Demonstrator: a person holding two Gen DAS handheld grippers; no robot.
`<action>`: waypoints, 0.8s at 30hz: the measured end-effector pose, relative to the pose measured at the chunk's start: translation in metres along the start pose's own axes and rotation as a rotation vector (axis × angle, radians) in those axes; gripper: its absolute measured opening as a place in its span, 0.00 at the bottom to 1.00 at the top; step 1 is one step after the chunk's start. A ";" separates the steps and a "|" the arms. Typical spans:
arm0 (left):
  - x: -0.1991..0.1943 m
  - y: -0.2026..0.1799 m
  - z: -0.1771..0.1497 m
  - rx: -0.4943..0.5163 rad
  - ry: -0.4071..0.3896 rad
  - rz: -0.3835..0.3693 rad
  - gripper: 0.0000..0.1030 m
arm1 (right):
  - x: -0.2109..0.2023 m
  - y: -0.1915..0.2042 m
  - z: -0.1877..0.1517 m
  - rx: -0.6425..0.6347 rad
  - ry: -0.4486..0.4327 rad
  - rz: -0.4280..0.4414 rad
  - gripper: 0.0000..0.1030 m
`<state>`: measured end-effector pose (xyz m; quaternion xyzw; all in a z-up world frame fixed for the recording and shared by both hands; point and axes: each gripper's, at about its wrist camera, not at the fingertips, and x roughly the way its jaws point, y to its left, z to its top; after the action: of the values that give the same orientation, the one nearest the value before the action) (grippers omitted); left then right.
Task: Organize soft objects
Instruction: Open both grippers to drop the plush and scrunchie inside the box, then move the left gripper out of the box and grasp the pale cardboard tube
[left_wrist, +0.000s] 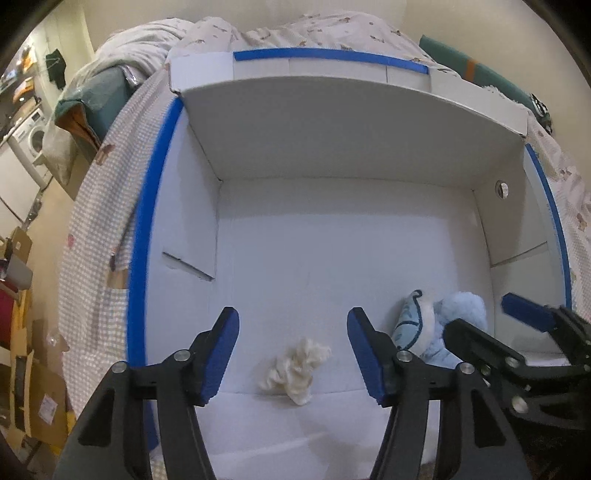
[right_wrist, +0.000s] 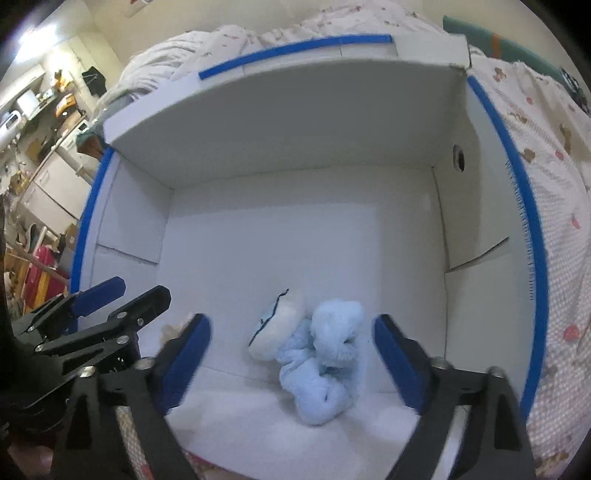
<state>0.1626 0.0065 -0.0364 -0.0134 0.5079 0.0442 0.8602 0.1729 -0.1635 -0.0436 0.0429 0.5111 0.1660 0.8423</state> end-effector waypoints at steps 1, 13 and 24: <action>-0.003 0.001 0.000 -0.001 -0.006 0.001 0.56 | -0.004 0.001 -0.001 -0.009 -0.009 -0.001 0.99; -0.058 0.013 -0.016 -0.060 -0.053 -0.017 0.58 | -0.053 -0.009 -0.013 0.043 -0.144 0.058 0.99; -0.103 0.037 -0.059 -0.112 -0.138 -0.041 0.58 | -0.091 -0.008 -0.059 0.017 -0.181 0.072 0.99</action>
<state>0.0578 0.0332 0.0259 -0.0688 0.4436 0.0560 0.8918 0.0844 -0.2066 0.0037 0.0832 0.4324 0.1870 0.8781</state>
